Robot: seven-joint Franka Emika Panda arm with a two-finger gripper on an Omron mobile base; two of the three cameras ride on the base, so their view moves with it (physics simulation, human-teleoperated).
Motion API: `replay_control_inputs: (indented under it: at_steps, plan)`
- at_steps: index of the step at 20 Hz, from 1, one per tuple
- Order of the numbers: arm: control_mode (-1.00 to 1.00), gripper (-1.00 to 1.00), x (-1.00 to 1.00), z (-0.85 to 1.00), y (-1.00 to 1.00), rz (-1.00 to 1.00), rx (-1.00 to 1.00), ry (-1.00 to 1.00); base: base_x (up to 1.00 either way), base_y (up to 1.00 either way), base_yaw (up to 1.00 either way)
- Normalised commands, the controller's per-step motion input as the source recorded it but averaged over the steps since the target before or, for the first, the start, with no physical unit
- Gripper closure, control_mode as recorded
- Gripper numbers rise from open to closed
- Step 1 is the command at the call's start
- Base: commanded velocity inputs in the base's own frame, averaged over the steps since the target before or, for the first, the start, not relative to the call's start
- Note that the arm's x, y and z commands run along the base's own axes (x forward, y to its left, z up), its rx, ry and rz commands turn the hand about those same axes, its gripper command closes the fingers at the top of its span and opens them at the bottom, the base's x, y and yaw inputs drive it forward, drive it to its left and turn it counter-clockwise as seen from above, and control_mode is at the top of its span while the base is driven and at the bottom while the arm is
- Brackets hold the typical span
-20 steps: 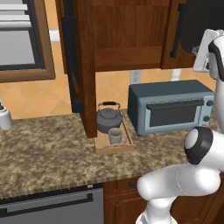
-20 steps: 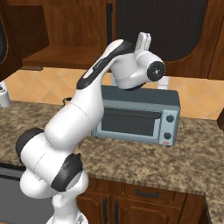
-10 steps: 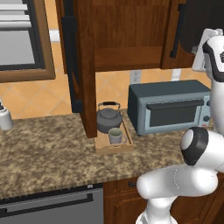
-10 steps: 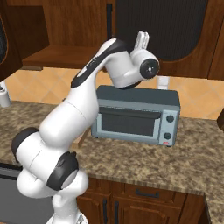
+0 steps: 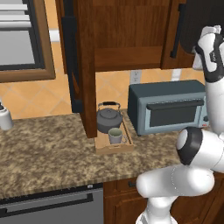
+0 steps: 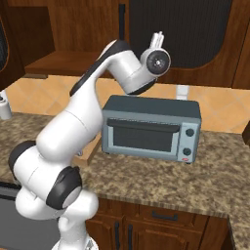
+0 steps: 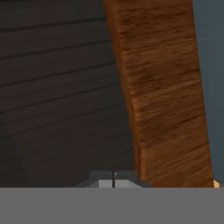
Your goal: Pick the kettle from the counter and place it on the tray. Then pick the mug from the cabinet and place it on the tray. Then close the cabinet doors.
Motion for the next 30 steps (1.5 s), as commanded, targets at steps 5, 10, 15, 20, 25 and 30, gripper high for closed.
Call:
replay_control_inputs:
  at_steps: [5, 10, 15, 20, 25, 30]
  plan:
    - [-1.0, 1.0, -0.22, 0.0, 0.07, -0.02, 0.0, 0.0, 0.0, 0.0, 0.0]
    - [-1.0, 1.0, -0.54, 0.0, 0.14, -0.04, 0.0, -0.04, 0.0, 0.0, 0.0]
    - [-1.0, 1.0, -0.64, 0.0, 0.15, 0.0, -0.03, 0.0, 0.0, 0.0, 0.0]
    - [-1.0, 1.0, -0.57, 0.0, 0.41, 0.02, -0.12, 0.05, 0.0, 0.0, 0.0]
    - [-1.0, 1.0, -0.63, -0.07, 0.39, 0.14, -0.16, 0.06, 0.0, 0.0, 0.0]
    - [-1.0, 1.0, -0.6, -0.18, 0.43, 0.13, -0.11, 0.0, 0.0, 0.0, 0.0]
